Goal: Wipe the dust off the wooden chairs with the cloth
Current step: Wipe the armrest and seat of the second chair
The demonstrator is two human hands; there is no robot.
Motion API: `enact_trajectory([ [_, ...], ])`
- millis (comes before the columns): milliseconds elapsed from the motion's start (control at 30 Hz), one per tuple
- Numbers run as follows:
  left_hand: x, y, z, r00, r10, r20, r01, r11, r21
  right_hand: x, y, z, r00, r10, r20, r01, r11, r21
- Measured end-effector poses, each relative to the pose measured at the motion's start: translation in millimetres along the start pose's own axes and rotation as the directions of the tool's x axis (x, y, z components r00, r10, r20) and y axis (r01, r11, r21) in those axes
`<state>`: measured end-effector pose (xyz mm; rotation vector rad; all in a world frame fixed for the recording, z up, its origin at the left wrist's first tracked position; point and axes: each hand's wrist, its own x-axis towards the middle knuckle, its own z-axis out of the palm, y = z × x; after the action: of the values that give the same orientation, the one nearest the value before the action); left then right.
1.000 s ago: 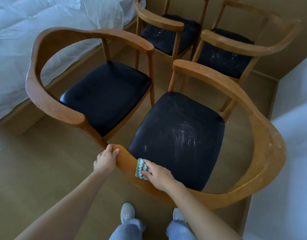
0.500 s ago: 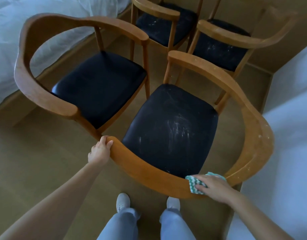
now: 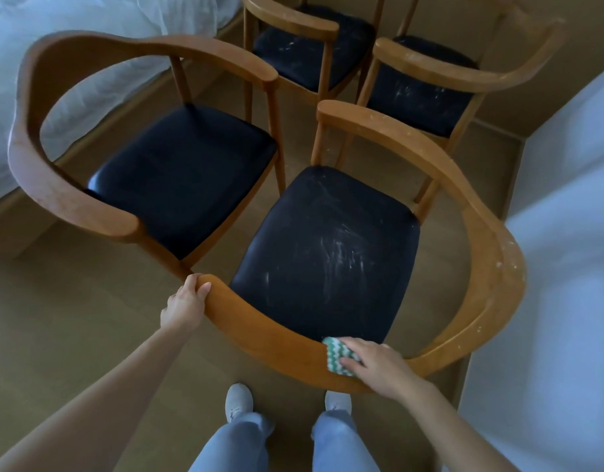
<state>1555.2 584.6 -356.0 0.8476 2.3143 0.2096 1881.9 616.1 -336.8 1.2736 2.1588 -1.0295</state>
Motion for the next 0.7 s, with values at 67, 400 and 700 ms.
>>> enact_trajectory([
  [67,0.1,-0.2,0.6,1.0,-0.005,0.002,0.005,1.0,-0.007,-19.0,36.8,-6.7,0.998,0.06,0.006,-0.059,0.993,-0.097],
  [400,3.0,-7.3,0.4,0.998,0.062,-0.01,-0.063,0.996,-0.067,11.4,-16.7,3.9,1.0,-0.023,0.01,0.023,1.0,-0.001],
  [700,3.3,-33.3,-18.0,0.986,0.168,-0.007,-0.166,0.965,-0.203,121.2,-155.8,-4.3,0.984,-0.174,-0.039,0.179,0.946,0.269],
])
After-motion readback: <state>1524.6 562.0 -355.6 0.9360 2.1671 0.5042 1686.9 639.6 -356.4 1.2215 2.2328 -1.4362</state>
